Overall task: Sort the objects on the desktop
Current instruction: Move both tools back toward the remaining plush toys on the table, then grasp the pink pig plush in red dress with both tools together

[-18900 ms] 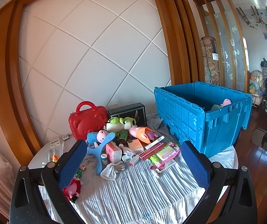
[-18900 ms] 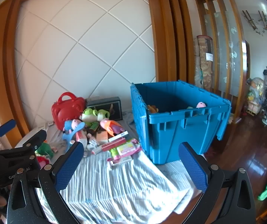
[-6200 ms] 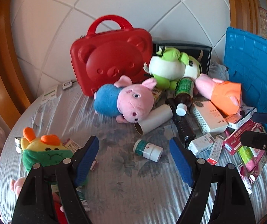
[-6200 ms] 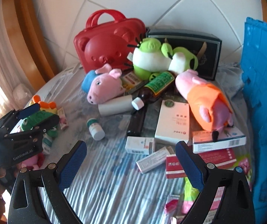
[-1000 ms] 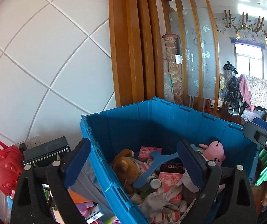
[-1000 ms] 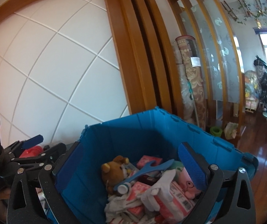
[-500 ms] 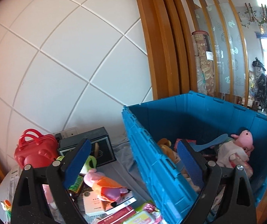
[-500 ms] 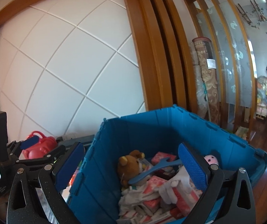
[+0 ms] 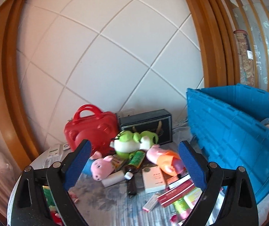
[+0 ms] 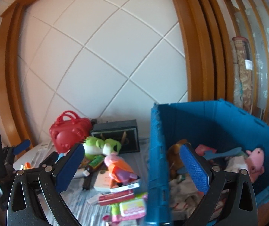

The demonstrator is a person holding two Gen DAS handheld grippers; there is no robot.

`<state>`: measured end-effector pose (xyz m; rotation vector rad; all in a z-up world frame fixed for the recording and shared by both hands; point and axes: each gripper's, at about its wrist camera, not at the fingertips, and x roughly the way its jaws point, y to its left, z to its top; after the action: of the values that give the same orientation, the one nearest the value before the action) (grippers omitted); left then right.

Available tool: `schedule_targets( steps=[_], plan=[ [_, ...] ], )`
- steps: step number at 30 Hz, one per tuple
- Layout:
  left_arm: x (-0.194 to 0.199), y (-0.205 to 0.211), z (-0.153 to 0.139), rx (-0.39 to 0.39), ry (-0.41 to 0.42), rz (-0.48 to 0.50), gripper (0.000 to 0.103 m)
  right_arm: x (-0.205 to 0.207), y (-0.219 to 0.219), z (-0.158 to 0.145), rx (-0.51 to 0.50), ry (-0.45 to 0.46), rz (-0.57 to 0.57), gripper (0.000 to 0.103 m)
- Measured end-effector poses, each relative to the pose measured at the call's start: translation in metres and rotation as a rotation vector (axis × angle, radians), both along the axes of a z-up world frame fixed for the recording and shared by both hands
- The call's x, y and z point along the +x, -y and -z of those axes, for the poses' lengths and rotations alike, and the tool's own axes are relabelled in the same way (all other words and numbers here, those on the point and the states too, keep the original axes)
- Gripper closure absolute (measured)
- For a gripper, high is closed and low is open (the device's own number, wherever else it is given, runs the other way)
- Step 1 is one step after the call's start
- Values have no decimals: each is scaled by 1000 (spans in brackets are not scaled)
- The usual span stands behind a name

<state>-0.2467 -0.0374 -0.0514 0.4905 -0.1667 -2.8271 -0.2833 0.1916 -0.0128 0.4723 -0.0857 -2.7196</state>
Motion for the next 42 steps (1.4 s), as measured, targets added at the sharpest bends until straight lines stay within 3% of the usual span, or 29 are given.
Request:
schedule_targets(
  steps=[8, 15, 21, 28, 36, 42],
  plan=[
    [57, 112, 37, 3, 115, -153, 8, 25, 111, 19, 45, 60, -151, 0],
    [103, 193, 81, 29, 210, -313, 8, 45, 197, 56, 75, 130, -317, 0],
    [136, 234, 114, 94, 271, -491, 8, 52, 253, 83, 157, 155, -498, 0],
    [166, 262, 140, 130, 303, -597, 8, 69, 286, 120, 197, 198, -674, 0],
    [180, 322, 140, 120, 294, -574, 8, 84, 327, 146, 240, 291, -724, 0],
    [176, 373, 159, 62, 370, -312, 8, 108, 379, 173, 252, 396, -668, 0]
  ],
)
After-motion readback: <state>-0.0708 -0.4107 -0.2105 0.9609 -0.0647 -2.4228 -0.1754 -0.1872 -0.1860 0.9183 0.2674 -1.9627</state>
